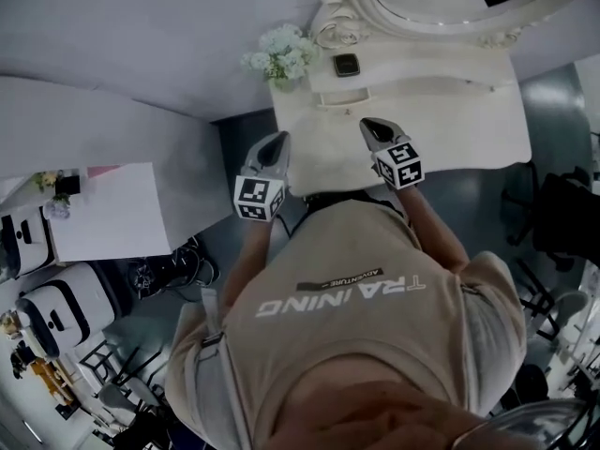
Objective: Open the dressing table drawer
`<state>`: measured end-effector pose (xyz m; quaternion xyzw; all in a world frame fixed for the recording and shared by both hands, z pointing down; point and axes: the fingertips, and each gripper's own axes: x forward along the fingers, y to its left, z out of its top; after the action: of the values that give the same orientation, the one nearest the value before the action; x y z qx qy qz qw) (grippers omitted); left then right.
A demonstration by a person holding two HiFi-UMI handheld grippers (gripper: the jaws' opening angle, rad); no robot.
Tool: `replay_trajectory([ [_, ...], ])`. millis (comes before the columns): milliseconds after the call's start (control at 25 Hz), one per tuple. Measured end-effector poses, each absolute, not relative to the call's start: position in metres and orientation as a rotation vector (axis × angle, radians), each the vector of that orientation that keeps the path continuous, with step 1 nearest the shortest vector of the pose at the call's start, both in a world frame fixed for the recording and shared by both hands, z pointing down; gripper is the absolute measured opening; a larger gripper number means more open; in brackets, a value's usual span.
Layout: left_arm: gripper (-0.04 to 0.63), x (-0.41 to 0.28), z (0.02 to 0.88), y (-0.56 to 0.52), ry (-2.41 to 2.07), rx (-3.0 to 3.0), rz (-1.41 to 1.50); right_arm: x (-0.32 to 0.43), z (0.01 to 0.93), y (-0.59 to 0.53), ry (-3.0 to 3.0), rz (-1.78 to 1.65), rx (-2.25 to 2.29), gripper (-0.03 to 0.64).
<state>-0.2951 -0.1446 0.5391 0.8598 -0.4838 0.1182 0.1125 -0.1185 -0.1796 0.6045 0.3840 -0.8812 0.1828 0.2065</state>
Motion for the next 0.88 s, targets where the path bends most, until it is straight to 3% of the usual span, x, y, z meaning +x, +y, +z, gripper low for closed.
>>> replay_trajectory([
  [880,0.008,-0.316,0.387,-0.189,-1.616,2.635,0.155,-0.113,0.403,-0.230,-2.775,0.100,1.052,0.005],
])
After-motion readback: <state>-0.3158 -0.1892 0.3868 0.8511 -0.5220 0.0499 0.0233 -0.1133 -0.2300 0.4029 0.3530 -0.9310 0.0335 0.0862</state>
